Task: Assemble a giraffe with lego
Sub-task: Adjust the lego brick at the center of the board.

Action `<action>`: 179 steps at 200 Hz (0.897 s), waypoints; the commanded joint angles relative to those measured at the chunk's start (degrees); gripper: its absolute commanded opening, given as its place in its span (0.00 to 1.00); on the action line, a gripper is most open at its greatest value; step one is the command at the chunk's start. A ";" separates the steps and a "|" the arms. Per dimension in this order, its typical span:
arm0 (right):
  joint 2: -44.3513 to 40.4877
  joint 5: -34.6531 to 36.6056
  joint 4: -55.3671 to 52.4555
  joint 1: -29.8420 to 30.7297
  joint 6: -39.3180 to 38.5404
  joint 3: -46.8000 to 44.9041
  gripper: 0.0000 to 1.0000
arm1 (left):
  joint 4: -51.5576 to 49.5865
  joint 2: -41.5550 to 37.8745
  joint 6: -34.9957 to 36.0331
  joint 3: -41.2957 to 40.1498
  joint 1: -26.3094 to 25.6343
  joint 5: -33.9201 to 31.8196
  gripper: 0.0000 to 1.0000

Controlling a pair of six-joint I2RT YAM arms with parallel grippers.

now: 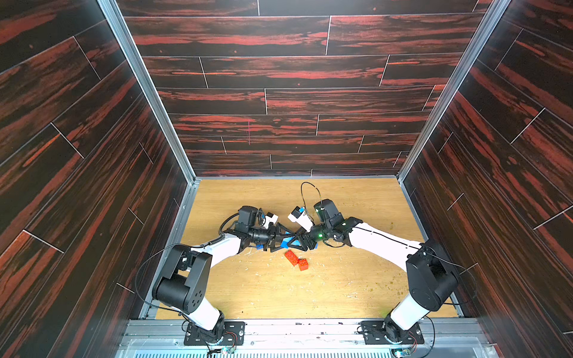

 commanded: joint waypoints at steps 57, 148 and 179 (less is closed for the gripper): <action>0.52 -2.84 0.67 0.93 0.11 2.51 0.39 | -1.96 -2.05 0.93 2.45 -0.37 1.81 0.58; -0.01 3.01 -2.71 0.76 -0.88 3.64 0.24 | -16.81 -2.58 9.87 6.75 3.55 -3.95 0.96; 0.75 7.31 -4.85 0.46 -2.45 4.76 0.24 | -22.54 -1.62 13.17 7.34 5.48 -7.48 1.00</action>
